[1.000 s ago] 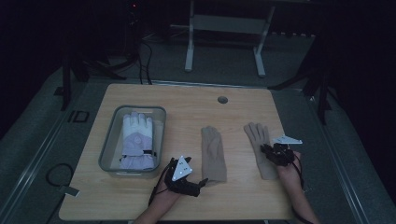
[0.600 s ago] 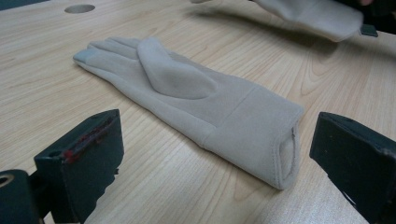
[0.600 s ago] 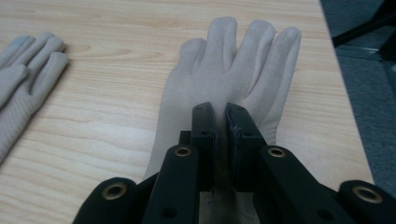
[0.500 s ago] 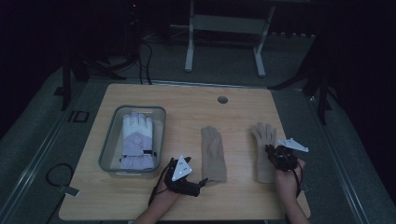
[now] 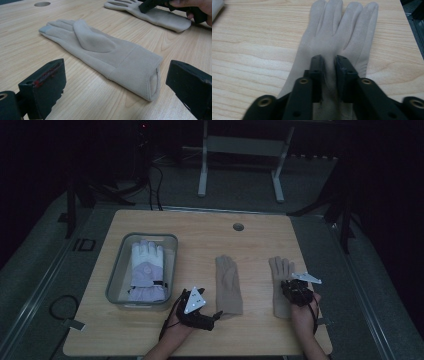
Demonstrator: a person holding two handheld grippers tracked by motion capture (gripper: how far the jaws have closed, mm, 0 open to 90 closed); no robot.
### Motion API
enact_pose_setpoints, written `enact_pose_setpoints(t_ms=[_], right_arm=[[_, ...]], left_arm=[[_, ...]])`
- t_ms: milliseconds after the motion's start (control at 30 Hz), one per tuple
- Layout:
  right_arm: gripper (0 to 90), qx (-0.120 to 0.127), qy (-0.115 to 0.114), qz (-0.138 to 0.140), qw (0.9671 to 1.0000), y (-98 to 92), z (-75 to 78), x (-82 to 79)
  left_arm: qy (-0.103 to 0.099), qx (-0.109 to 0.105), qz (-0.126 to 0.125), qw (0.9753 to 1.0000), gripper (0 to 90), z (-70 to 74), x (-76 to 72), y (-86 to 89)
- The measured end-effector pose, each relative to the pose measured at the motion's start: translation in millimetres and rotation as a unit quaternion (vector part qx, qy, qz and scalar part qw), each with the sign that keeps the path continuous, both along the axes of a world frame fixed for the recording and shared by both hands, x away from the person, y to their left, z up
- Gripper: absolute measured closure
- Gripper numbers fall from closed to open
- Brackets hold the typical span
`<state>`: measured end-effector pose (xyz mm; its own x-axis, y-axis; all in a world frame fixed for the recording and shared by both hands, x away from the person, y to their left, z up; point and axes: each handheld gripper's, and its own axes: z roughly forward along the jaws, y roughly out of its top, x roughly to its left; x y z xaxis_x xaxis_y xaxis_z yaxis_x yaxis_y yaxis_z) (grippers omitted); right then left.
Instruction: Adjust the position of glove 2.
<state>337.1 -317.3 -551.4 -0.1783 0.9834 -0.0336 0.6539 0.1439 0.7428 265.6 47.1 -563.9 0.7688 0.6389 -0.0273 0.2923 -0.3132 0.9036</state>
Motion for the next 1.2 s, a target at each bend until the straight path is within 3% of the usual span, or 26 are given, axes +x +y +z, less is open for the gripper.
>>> enact_pose_setpoints(t_ms=[67,167,233,367,533,633,767,867,1033,1200], right_arm=[[70.0,0.009,0.0,0.003,1.0,-1.1,1.7,-0.1],[65.0,0.013,-0.02,0.011,0.9997,-4.2,10.8,-2.8],[58.0,0.031,-0.038,0.038,0.9981,-7.9,19.2,-3.8],[51.9,0.019,-0.031,0.09,0.9952,-12.6,28.0,-2.0],[50.7,0.011,-0.017,0.116,0.993,-19.1,22.7,-3.3],[51.2,0.022,-0.015,0.128,0.9915,-22.7,15.0,-5.3],[51.4,0.001,-0.003,0.129,0.9917,-23.4,3.7,-6.7],[56.0,0.004,-0.005,0.132,0.9912,-23.9,-4.7,-6.9],[80.2,-0.005,-0.014,0.12,0.9927,-23.7,-5.1,-7.8],[83.6,-0.005,-0.015,0.086,0.9961,-14.6,3.9,-10.7]], left_arm=[[0.0,0.0,0.0,1.0,2.9,0.0,0.0,0.1],[0.0,0.0,0.0,1.0,2.9,0.0,0.0,0.0],[0.0,0.0,0.0,1.0,2.9,0.0,0.1,0.1],[0.0,-0.001,0.0,1.0,2.9,0.0,0.0,0.1],[0.001,-0.001,0.001,1.0,2.9,0.0,0.2,0.2],[0.001,0.0,0.0,1.0,2.9,0.0,0.2,0.0],[0.0,0.0,0.0,1.0,2.9,0.0,0.0,0.0],[0.0,0.002,0.0,1.0,2.9,0.0,0.0,-0.2],[-0.001,0.006,0.0,1.0,2.9,0.0,0.0,-1.0],[0.001,0.004,0.002,1.0,2.9,0.1,0.5,-0.3]])
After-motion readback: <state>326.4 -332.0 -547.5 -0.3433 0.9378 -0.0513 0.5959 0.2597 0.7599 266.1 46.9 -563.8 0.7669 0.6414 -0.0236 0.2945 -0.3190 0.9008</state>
